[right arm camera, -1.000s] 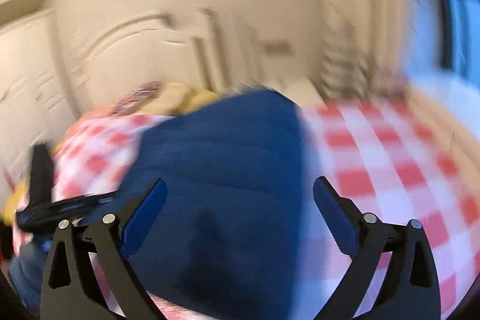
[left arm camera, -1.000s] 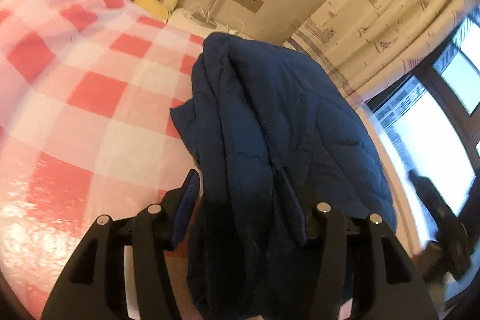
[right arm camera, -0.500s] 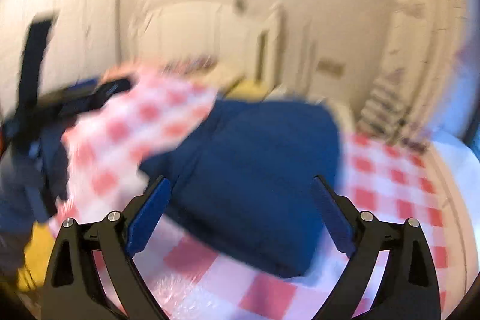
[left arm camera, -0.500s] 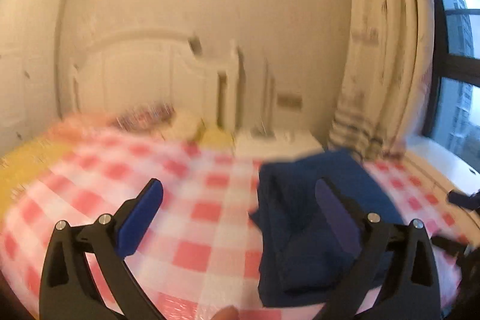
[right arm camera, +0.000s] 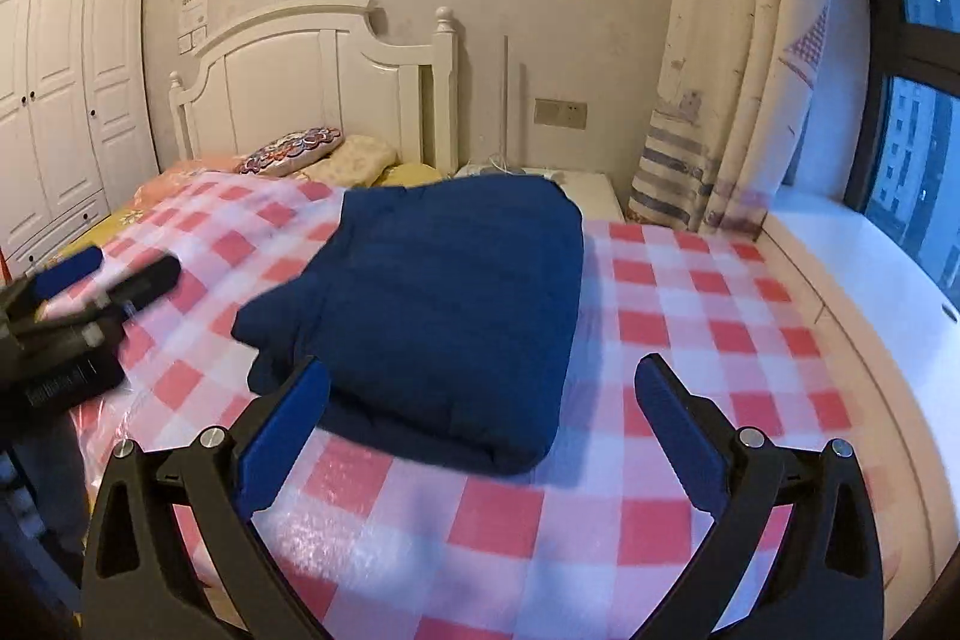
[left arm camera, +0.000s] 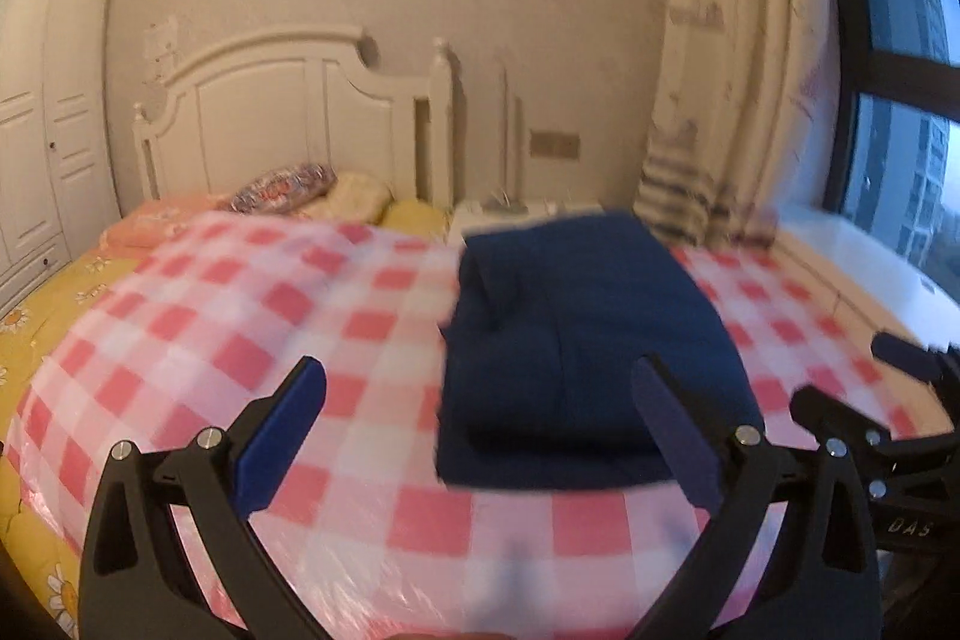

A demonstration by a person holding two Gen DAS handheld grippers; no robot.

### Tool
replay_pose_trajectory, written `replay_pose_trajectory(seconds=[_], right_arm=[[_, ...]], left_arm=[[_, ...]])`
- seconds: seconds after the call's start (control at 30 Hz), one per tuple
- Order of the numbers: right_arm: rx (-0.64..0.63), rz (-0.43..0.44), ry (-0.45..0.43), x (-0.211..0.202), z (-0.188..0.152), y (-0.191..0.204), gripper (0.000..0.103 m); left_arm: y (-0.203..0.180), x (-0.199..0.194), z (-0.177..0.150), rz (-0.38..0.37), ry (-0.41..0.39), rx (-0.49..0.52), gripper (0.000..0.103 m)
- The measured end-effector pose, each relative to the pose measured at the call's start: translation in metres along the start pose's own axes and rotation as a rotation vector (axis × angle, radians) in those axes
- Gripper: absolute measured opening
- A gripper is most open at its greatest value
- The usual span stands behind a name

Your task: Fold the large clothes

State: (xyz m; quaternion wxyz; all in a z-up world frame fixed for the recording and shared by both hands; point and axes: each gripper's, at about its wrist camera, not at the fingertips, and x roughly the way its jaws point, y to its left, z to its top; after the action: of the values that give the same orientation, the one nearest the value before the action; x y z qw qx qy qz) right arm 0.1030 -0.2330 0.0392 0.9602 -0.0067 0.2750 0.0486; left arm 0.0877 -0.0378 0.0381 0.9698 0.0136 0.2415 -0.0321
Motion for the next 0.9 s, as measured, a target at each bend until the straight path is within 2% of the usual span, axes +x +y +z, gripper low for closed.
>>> replay_pose_trajectory(seconds=[0.1,0.23,0.9], right_arm=[[-0.020,-0.020,-0.004,-0.002,-0.007,0.004,0.098],[-0.026,-0.037,-0.008,-0.003,-0.011,0.003,0.098],[0.005,-0.018,-0.012,-0.003,-0.011,-0.002,0.098]], left_arm=[[-0.010,0.003,-0.007,0.003,0.006,0.036,0.101],[-0.009,-0.005,-0.007,0.014,-0.025,0.028,0.101],[-0.005,-0.005,-0.010,0.015,-0.003,0.033,0.101]])
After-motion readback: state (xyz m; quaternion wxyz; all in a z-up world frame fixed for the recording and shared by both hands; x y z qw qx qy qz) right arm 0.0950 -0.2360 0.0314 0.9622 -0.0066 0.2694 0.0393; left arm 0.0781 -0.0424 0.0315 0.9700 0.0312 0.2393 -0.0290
